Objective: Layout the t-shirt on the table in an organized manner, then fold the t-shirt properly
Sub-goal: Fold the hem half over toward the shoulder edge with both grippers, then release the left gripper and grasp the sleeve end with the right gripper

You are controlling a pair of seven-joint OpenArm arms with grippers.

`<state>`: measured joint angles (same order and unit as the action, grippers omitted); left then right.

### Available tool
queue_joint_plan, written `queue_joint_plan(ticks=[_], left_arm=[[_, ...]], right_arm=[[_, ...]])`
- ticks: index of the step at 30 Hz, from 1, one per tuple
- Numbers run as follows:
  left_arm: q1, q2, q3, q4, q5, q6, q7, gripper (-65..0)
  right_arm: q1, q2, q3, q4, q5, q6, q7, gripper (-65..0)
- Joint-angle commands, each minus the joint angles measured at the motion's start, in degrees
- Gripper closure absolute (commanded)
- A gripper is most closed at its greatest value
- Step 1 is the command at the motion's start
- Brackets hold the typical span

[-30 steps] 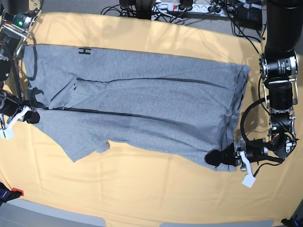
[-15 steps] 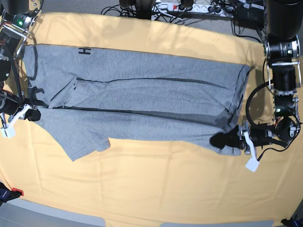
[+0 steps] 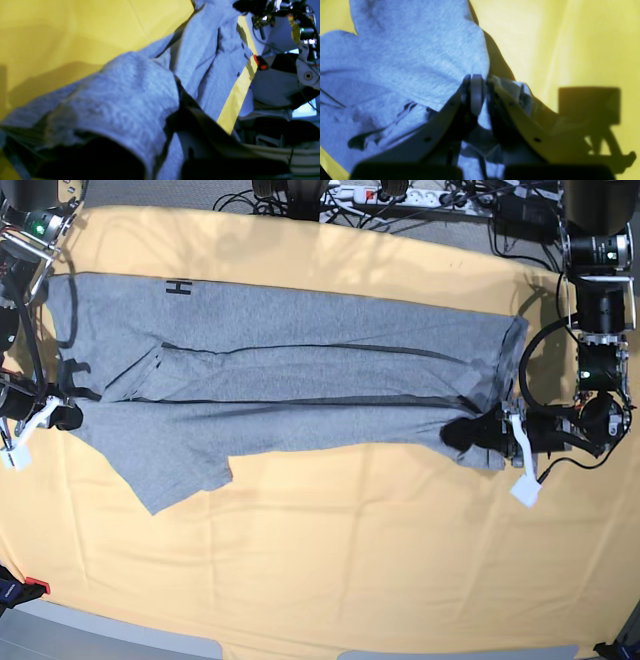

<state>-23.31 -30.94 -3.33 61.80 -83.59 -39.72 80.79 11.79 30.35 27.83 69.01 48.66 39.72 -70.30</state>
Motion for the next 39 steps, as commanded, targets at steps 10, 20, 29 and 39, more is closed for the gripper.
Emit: queue_joint_plan(ticks=[10,20,29,39], left_arm=[[-0.48,-4.92,-0.55,1.36,-1.41,-0.28,-0.79,0.0],[2.60,-5.09,-0.55,1.36,-1.41,-0.28,-0.79,0.0],[5.68,-4.96,-0.55,1.29,-1.41,-0.28,-0.79,-30.4],[5.66,-4.96,-0.55,1.29,-1.41,-0.28,-0.79,-43.0]], right_arm=[[1.25,1.92,0.33,1.14,1.03,0.28,0.59,0.0],[1.22,1.92,0.33,1.14,1.36,0.28,-1.92,0.0],[1.55,2.03,0.33,1.14,2.54,0.28,-2.78,-17.4],[1.81,6.99,0.33,1.14,16.24,0.28,-1.75,-39.2]])
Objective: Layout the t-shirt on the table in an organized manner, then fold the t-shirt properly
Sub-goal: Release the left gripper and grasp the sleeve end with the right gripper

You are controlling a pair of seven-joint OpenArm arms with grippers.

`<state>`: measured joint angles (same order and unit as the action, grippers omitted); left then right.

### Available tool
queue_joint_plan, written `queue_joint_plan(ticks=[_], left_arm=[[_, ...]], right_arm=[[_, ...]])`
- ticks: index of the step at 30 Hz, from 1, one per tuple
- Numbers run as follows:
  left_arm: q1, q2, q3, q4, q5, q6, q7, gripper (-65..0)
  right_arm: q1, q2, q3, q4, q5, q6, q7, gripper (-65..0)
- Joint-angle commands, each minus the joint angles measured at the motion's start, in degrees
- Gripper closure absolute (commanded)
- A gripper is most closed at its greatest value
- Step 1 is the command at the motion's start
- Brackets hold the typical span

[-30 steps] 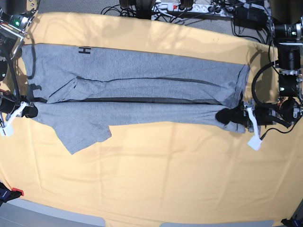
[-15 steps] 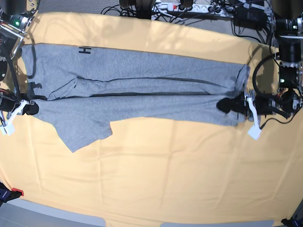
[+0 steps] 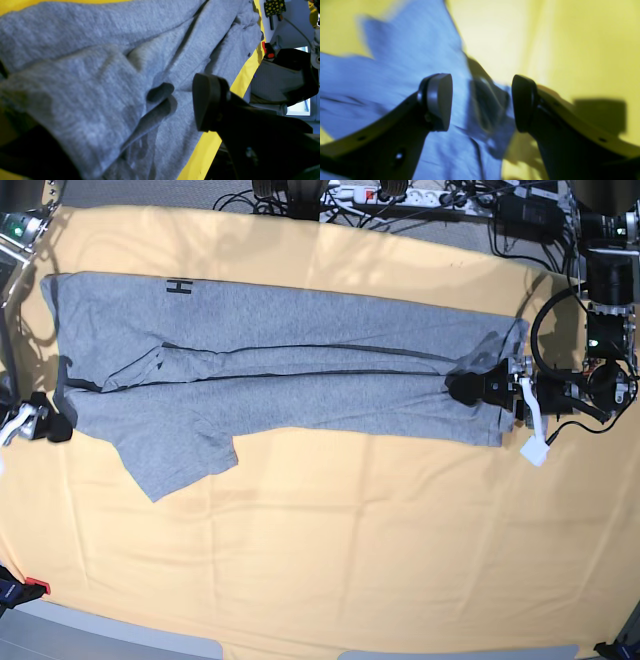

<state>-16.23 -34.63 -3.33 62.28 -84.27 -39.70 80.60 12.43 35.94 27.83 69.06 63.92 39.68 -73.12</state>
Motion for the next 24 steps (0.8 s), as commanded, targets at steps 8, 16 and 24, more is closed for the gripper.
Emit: queue_joint_plan(ticks=[8,16,24], left_arm=[[-1.42,-1.22,-0.55,0.81,-0.73,-0.30,-0.60,-43.0],[-1.40,-1.27,-0.55,0.81,-0.73,-0.30,-0.60,-43.0],[-1.42,-1.27,-0.55,0.81,1.09,-0.30,-0.60,-43.0]], right_arm=[[4.48,-4.07,0.26,1.07,3.91,0.32,1.33,-39.2],[6.27,-11.43,-2.27,1.07,-13.70,0.32,13.09,-39.2],[6.27,-13.90,-10.40,1.07,-31.98,-5.20,25.46,-39.2]])
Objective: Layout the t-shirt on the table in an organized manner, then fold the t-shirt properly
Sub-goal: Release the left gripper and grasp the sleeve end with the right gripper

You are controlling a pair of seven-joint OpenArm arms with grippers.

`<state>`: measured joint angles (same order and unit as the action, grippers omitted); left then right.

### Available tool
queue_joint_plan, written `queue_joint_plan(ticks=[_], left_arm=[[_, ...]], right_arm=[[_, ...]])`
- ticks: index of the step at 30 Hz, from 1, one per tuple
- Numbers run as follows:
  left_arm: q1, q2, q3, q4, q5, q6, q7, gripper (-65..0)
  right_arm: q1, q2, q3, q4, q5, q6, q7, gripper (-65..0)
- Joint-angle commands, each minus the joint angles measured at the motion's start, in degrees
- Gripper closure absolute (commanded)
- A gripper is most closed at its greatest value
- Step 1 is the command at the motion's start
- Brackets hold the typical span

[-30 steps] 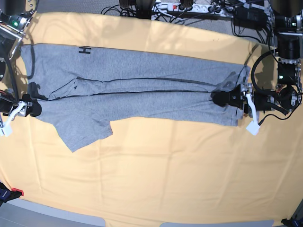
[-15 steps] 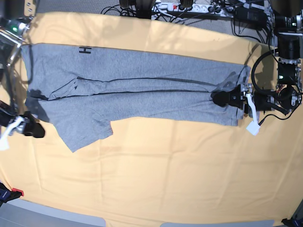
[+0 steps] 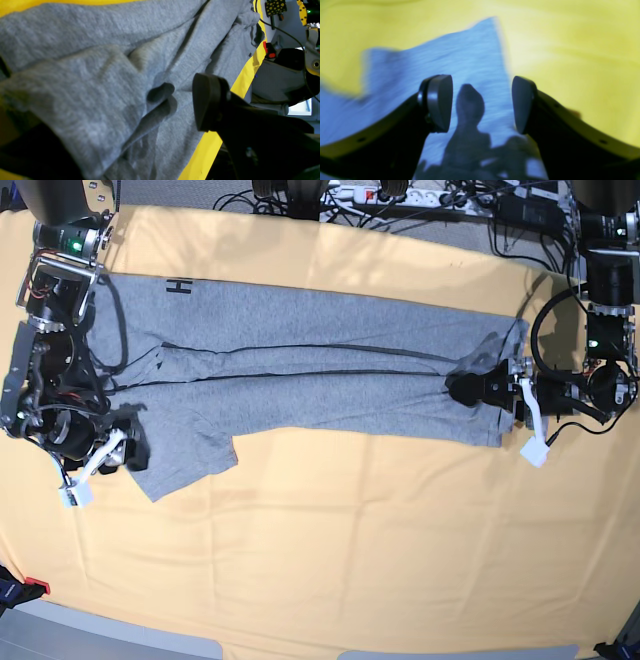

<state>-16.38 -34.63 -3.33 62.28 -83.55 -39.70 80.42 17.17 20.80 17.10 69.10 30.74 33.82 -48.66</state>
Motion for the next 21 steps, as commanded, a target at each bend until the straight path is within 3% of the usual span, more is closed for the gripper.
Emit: queue_joint_plan(ticks=[1,5,8,13,21], left_arm=[[-1.27,-1.27,-0.55,0.81,0.37,-0.30,-0.42,-43.0],[-1.25,-1.27,-0.55,0.81,0.55,-0.30,-0.42,-43.0],[-1.27,-1.25,-0.55,0.81,0.52,-0.30,-0.42,-43.0],[-1.27,-1.27,-0.55,0.81,0.52,-0.30,-0.42,-43.0],[-1.27,-1.25,-0.55,0.81,0.52,-0.30,-0.42,-43.0]], right_arm=[[1.55,0.98,-0.11,1.03,-0.76,-1.62,2.12,-39.2],[1.53,-0.20,-0.35,0.94,-5.62,-9.53,3.04,-39.2],[1.57,-1.01,-0.35,-0.17,-5.46,-10.21,3.04,-39.2],[1.88,-1.33,-0.24,-6.16,-1.36,-6.32,3.08,-39.2],[1.86,-1.62,-0.24,-12.04,5.64,5.92,2.47,-39.2]])
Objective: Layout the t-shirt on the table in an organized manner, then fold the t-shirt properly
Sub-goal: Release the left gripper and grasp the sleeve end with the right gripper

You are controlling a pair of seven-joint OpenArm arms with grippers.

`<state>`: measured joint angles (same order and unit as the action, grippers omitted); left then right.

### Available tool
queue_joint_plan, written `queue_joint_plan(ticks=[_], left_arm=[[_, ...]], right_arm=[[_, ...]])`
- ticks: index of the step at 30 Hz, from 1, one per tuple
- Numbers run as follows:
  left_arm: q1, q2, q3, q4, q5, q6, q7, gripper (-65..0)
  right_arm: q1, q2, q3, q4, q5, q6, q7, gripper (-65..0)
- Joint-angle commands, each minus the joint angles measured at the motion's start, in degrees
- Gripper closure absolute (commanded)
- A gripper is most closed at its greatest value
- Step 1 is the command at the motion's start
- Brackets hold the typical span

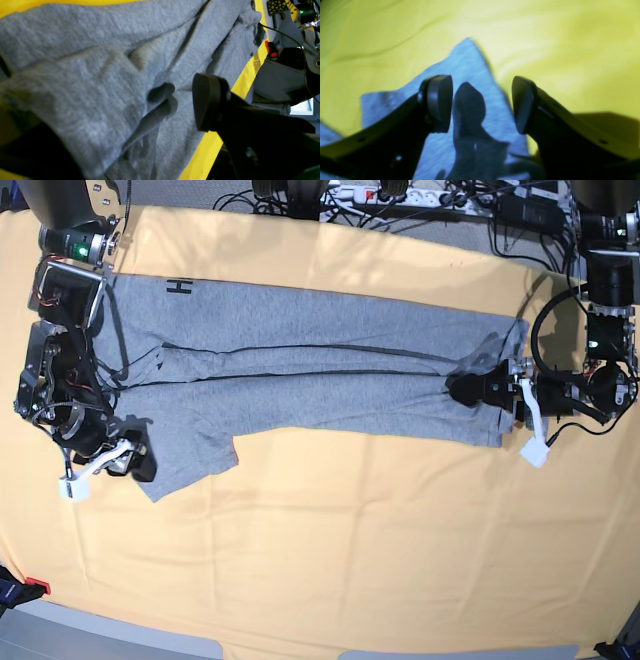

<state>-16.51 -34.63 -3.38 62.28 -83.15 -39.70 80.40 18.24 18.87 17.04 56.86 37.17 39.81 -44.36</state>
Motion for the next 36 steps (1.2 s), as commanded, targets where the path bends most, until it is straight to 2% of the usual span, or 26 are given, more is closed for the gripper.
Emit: queue_joint_plan(ticks=[1,7,9,10,14,15,17,21,26,32,36], left_arm=[[-1.14,-1.25,-0.50,0.81,0.13,-0.30,-0.40,-43.0],[-1.14,-1.27,-0.50,0.81,0.13,-0.30,-0.40,-43.0],[-1.14,-1.25,-0.50,0.81,0.13,-0.30,-0.40,-43.0],[-1.14,-1.25,-0.50,0.81,0.11,-0.30,-0.40,-43.0],[-1.14,-1.27,-0.50,0.81,0.13,-0.30,-0.40,-43.0],[-1.14,-1.25,-0.50,0.81,0.13,-0.30,-0.40,-43.0],[-1.14,-1.25,-0.50,0.81,0.11,-0.30,-0.40,-43.0],[-1.14,-1.25,-0.50,0.81,0.13,-0.30,-0.40,-43.0],[-1.14,-1.25,-0.50,0.81,0.13,-0.30,-0.40,-43.0],[-1.16,-1.27,-0.50,0.81,0.11,-0.30,-0.40,-43.0],[-1.31,-1.27,-0.50,0.81,0.11,-0.30,-0.40,-43.0]], right_arm=[[0.83,0.31,-0.17,0.20,0.28,0.19,-2.43,-39.2],[3.28,0.33,-0.17,0.28,2.05,0.19,-3.41,-39.0],[4.44,0.33,-0.17,0.42,2.03,0.19,-3.43,-36.1],[5.01,0.33,-0.17,0.42,2.03,0.19,-3.45,-31.2],[6.82,0.33,-0.17,0.42,2.08,0.19,-6.29,-3.7],[7.37,0.33,-0.17,0.42,2.08,0.19,-7.91,0.0],[8.15,0.33,-0.17,0.42,3.17,0.19,-10.82,0.0],[8.41,0.37,-0.17,1.38,10.14,0.19,-16.11,0.0],[8.09,0.37,-0.17,6.05,15.45,0.19,-23.37,0.0],[4.72,0.37,-0.17,16.13,22.88,0.19,-33.11,0.0],[-0.50,0.37,-0.17,25.33,24.57,0.19,-35.64,0.0]])
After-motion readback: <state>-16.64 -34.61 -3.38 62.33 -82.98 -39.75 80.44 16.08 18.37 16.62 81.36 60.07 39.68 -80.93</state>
